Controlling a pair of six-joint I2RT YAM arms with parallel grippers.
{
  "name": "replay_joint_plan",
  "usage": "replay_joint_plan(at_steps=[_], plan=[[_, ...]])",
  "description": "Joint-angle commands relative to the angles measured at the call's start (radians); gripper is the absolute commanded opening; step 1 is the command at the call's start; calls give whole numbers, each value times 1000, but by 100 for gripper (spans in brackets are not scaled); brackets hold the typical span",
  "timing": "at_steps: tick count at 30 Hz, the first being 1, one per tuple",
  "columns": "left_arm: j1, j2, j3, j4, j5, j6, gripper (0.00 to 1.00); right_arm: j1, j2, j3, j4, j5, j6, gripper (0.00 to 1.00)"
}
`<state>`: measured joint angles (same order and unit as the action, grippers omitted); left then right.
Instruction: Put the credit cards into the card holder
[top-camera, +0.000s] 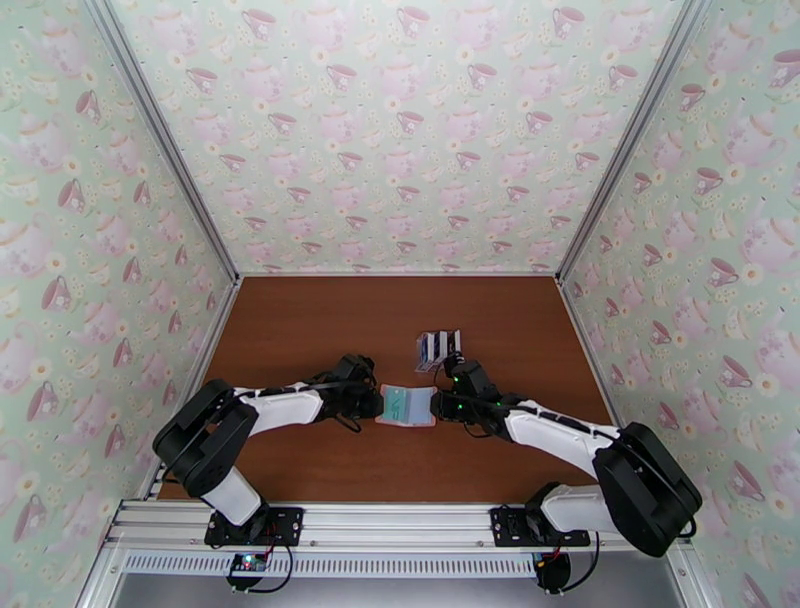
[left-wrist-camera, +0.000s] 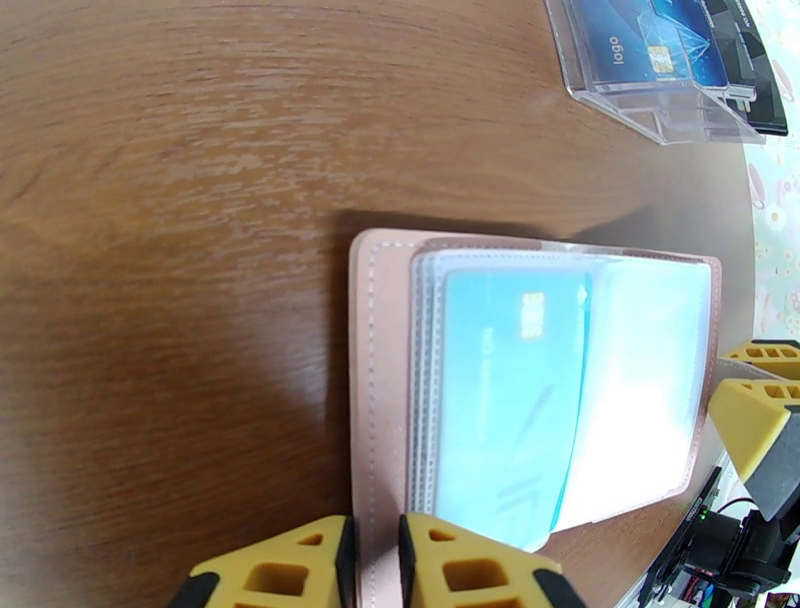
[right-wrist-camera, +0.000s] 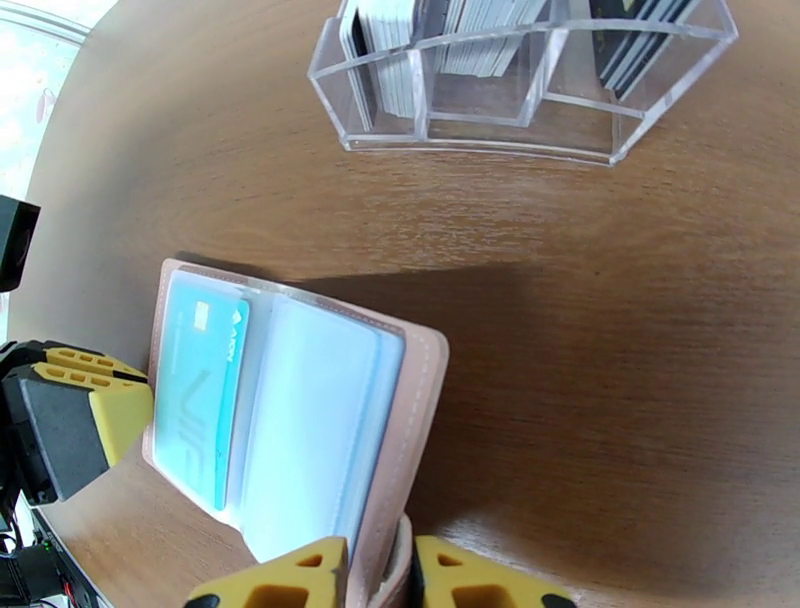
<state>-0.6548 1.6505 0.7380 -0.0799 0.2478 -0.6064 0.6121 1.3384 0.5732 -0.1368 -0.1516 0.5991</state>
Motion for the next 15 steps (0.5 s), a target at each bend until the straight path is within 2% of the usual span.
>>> replay_joint_plan(at_steps=[1,15], plan=[[1,44,3,3,-6,5,20,2,-21,20,-17,-35,16,25],[1,48,6,19,2,2,20,3,-24,90,-23,-84,30,24]])
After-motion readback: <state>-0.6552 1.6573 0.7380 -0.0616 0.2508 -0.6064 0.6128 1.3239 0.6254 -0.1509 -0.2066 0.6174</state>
